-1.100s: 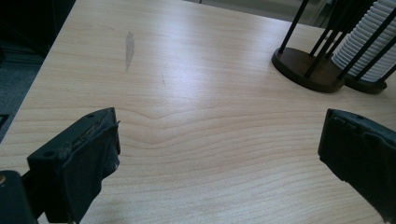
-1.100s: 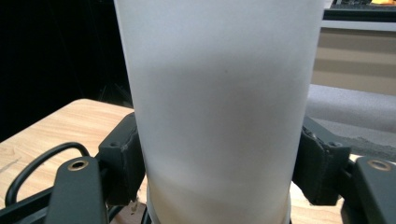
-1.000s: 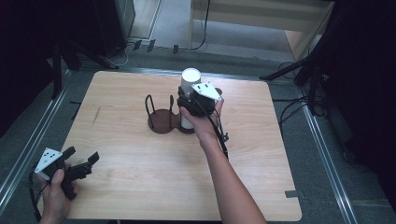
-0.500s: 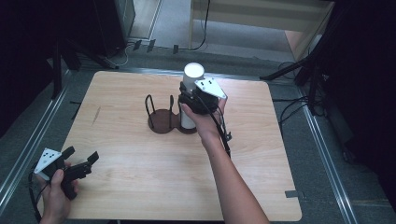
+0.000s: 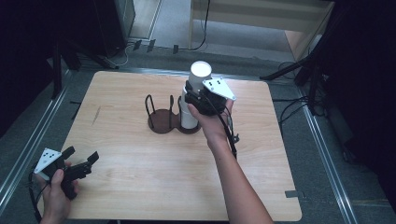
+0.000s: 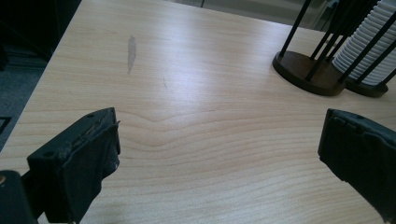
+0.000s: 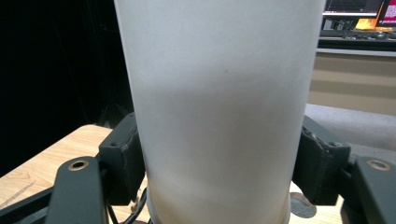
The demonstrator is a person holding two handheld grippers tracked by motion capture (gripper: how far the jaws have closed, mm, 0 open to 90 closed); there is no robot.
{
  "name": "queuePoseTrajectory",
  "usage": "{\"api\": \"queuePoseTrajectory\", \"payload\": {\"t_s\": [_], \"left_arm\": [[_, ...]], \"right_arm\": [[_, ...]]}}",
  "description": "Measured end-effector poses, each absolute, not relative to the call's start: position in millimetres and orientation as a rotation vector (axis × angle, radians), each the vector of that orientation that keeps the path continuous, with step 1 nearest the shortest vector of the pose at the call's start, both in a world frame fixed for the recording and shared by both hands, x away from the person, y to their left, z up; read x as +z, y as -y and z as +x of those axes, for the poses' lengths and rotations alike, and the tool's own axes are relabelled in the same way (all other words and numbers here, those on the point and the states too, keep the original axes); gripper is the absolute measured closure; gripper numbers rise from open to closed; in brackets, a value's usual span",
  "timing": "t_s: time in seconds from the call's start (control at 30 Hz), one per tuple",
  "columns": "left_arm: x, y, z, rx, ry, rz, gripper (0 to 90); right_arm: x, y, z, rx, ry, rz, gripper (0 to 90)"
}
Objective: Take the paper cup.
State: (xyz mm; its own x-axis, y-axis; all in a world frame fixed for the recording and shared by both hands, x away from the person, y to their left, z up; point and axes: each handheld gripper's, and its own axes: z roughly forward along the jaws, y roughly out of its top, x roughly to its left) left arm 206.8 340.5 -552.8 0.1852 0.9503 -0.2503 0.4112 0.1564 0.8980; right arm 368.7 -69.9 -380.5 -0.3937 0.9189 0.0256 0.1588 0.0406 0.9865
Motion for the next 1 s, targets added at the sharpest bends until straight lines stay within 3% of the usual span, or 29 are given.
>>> {"api": "queuePoseTrajectory", "payload": {"t_s": [1.0], "left_arm": [[-553,-343,203,0.687,-1.394,1.373,0.0]], "right_arm": [[-390,110,334,1.382,-1.623,1.154,28.5]]}}
